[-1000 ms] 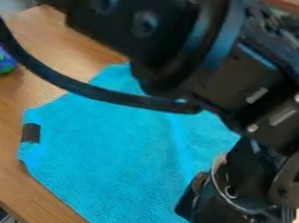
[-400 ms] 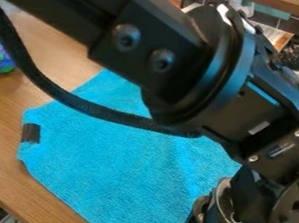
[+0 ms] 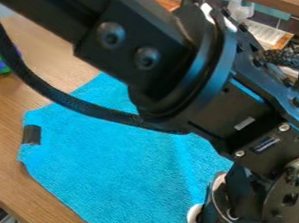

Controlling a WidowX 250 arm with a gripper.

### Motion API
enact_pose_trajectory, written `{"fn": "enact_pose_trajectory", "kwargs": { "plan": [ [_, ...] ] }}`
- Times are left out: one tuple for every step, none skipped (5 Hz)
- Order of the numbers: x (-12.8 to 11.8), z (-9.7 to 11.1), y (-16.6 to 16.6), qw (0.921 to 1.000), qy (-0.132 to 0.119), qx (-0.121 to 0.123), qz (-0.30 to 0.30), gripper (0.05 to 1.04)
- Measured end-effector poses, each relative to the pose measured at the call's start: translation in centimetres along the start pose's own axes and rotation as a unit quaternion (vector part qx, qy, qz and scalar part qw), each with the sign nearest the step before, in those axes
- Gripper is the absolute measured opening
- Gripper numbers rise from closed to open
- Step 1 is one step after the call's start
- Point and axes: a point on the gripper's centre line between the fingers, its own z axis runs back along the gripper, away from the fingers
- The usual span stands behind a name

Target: Fold the cloth from bottom right to top left

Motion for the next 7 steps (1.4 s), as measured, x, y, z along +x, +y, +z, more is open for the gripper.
{"fn": "enact_pose_trajectory", "kwargs": {
  "plan": [
    [-0.6,0.0,0.2,0.9999,0.003,0.0,0.01,0.078],
    [-2.4,1.2,1.5,0.9983,-0.02,-0.032,0.044,0.054],
    [-4.1,3.2,3.4,0.9926,-0.053,-0.076,0.078,0.053],
    [-5.9,5.3,6.5,0.979,-0.095,-0.125,0.13,0.053],
    [-6.8,7.1,8.4,0.9733,-0.112,-0.128,0.154,0.053],
    [-8.1,9.1,11.0,0.9735,-0.12,-0.107,0.163,0.053],
    [-8.5,10.8,13.5,0.9751,-0.123,-0.084,0.164,0.053]
  ]
}}
